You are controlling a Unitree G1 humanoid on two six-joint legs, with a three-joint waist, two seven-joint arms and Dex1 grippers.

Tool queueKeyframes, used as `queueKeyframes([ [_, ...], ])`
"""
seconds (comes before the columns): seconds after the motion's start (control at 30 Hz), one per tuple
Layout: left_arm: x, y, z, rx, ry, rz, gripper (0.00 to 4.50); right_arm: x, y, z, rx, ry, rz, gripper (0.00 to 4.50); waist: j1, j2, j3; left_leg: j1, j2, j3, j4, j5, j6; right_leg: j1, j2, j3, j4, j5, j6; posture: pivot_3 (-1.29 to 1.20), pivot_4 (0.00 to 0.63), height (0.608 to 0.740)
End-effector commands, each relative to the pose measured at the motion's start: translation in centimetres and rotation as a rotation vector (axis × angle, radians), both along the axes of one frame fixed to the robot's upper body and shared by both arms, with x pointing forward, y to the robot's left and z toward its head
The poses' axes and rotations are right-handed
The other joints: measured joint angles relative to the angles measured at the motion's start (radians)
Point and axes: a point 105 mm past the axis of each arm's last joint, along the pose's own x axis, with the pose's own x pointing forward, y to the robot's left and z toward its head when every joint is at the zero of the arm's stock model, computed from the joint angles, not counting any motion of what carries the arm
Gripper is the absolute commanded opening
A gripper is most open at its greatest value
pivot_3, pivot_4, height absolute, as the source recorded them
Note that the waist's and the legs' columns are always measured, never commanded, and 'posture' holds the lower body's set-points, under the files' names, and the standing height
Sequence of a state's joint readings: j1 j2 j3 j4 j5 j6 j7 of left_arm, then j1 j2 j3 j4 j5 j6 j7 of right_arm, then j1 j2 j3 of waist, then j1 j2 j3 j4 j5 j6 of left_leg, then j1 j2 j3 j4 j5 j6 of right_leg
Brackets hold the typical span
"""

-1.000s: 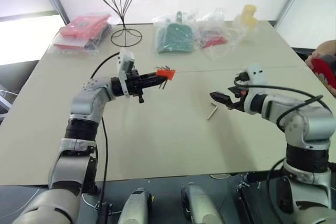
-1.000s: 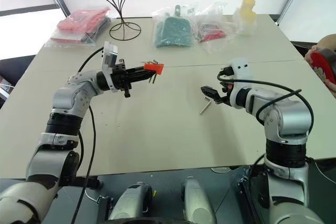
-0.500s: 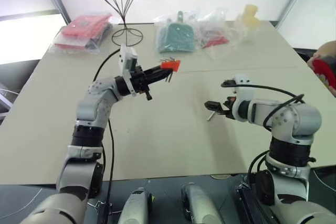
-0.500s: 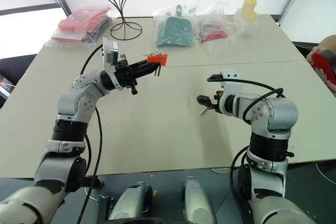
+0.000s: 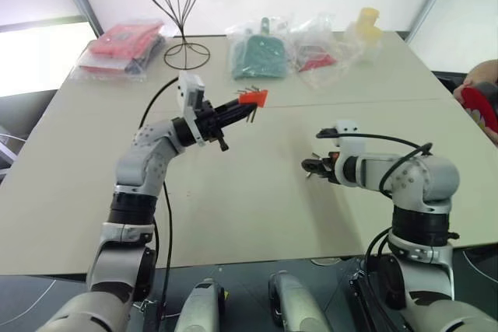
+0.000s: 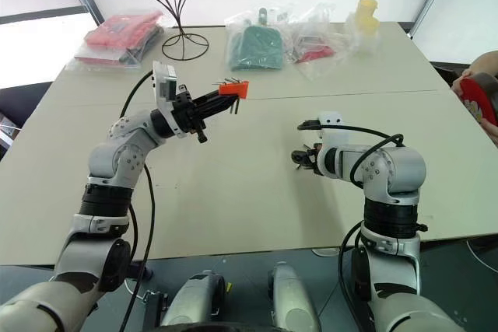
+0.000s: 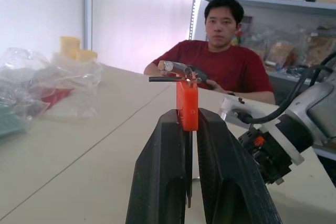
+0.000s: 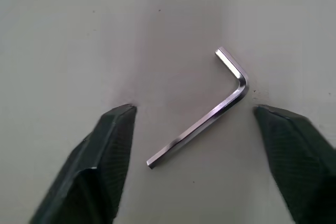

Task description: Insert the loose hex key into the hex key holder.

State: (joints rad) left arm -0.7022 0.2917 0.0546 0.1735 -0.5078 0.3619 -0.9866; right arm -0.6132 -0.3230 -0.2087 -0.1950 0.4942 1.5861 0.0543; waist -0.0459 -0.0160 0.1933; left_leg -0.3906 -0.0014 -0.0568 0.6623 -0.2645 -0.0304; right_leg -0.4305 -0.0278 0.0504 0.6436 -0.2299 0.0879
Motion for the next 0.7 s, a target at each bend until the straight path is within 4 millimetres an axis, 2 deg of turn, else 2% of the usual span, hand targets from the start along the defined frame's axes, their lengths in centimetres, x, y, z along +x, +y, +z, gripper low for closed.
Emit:
queueKeyframes([
  [0.03,-0.4,0.0,1.7,-0.04,-0.069,0.002,0.0,-1.2,1.7,-3.0,-0.012,0.132,0.065,1.53,-0.002,0.0,0.0,0.0,0.0,0.0,0.0,0.0,0.0,0.0,0.0,0.0,0.0,0.0,0.0,0.0,0.15,0.74],
  [0.13,-0.3,-0.1,1.8,-0.055,-0.07,0.009,0.0,-1.4,1.2,-4.7,-0.058,0.193,0.05,0.04,-0.002,-0.002,-0.002,0.001,0.001,0.0,0.0,0.0,0.0,0.001,0.001,0.0,0.0,0.0,0.0,0.0,0.15,0.74],
  [0.27,-0.4,-0.1,1.6,-0.056,-0.065,0.015,0.0,-1.5,1.2,-5.7,-0.062,0.22,0.051,0.04,-0.002,-0.007,-0.006,0.005,0.001,0.0,0.0,0.0,0.0,0.004,0.001,0.0,-0.001,-0.001,-0.001,0.0,0.15,0.74],
  [0.37,-0.4,0.1,1.4,-0.048,-0.058,0.021,0.0,-0.8,1.3,-5.1,-0.05,0.177,0.05,0.04,-0.002,-0.011,-0.009,0.007,0.001,0.0,0.0,0.0,0.0,0.007,0.001,0.0,-0.001,-0.003,-0.001,0.0,0.15,0.74],
  [0.5,-0.5,0.6,1.0,-0.02,-0.037,0.013,0.0,1.7,1.2,-1.7,-0.033,-0.023,0.043,0.04,-0.012,-0.011,-0.008,0.011,0.003,0.001,-0.001,0.0,0.0,0.012,0.003,0.0,-0.007,-0.003,-0.004,0.0,0.15,0.74],
  [0.6,-0.6,1.2,0.6,0.009,-0.004,-0.016,0.0,4.0,0.7,2.4,0.006,-0.227,-0.009,0.04,-0.021,-0.007,-0.006,0.01,0.003,0.001,-0.001,0.0,0.0,0.012,0.003,0.0,-0.008,-0.002,-0.004,0.0,0.15,0.74],
  [0.63,-0.5,1.5,0.6,0.022,0.003,-0.023,0.0,4.8,0.6,4.8,0.037,-0.348,-0.021,0.04,-0.021,-0.005,-0.005,0.008,0.003,0.001,-0.001,0.0,0.0,0.01,0.002,0.0,-0.008,-0.002,-0.004,0.0,0.15,0.74],
  [0.7,-0.3,2.0,0.6,0.037,0.013,-0.031,0.0,5.5,0.6,8.2,0.085,-0.522,-0.022,0.04,-0.02,0.0,-0.001,-0.001,0.002,0.002,0.0,0.0,0.0,0.001,0.002,0.0,-0.008,0.002,0.001,0.0,0.15,0.74],
])
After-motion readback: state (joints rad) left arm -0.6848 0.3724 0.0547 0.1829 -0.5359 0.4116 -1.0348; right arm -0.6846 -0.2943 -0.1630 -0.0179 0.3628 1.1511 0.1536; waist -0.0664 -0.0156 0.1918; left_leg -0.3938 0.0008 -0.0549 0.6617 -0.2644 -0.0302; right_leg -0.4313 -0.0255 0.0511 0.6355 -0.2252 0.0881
